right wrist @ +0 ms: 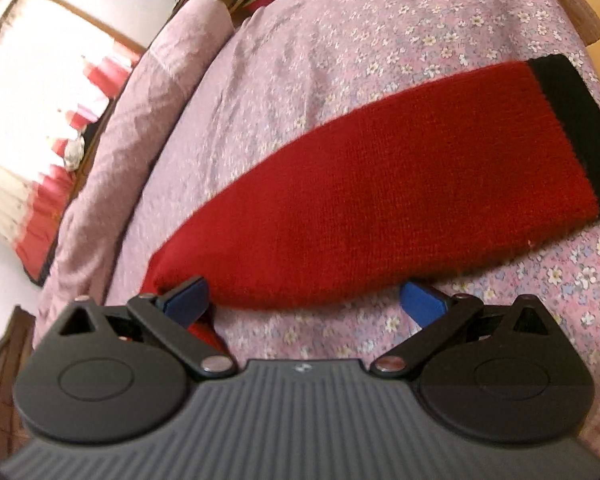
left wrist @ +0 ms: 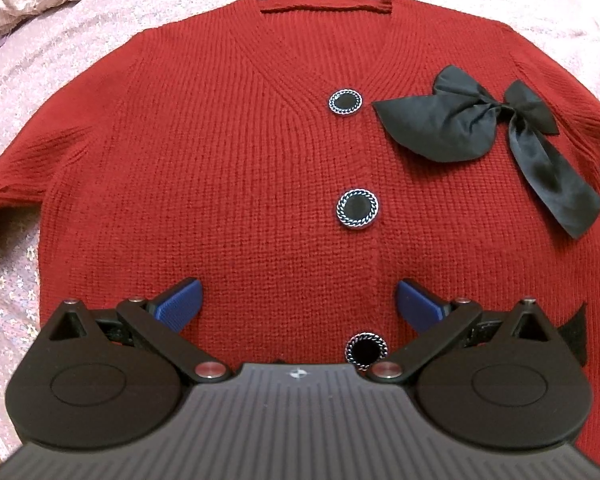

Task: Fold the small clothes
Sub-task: 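Move the right tool to the black-cuffed sleeve beside the right tool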

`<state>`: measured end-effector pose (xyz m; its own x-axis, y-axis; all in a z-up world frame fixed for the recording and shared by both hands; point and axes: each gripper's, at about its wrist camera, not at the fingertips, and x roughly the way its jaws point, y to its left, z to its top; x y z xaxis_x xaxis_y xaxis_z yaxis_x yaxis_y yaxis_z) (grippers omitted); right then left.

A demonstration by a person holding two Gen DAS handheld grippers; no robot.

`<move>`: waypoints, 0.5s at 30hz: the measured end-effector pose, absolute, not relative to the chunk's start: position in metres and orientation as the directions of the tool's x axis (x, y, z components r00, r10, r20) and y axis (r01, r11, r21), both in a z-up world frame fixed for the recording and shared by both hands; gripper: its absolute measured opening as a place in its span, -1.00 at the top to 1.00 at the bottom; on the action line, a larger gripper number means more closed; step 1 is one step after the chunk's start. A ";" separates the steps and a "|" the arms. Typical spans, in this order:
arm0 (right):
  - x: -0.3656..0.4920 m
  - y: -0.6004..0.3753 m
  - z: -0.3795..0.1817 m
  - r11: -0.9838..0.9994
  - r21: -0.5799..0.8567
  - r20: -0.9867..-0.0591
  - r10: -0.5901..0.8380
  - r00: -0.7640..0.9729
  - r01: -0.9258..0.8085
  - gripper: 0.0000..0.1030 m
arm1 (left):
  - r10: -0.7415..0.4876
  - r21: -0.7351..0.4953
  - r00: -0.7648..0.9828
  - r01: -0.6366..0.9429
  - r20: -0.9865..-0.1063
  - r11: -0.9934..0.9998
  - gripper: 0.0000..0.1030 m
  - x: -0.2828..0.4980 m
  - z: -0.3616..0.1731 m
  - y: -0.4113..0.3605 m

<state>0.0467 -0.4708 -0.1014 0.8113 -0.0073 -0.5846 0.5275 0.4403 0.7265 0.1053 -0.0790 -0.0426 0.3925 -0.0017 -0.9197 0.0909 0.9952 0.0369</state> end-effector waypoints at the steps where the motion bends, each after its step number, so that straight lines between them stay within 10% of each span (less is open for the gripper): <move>1: 0.049 -0.472 -0.102 0.433 0.729 -0.585 -0.010 0.811 0.531 -1.00 | -0.002 0.037 0.392 0.091 -0.920 0.995 -1.00 0.105 -0.043 -0.079; 15: 0.052 -0.480 -0.088 0.401 0.751 -0.534 -0.098 0.840 0.524 -1.00 | -0.010 0.031 0.393 0.099 -0.920 0.995 -1.00 0.106 -0.046 -0.077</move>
<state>0.0522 -0.4802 -0.0883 0.8400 -0.0985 -0.5335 0.5242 0.4010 0.7513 0.1062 -0.0774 -0.0456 0.3927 -0.0103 -0.9196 0.0988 0.9946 0.0311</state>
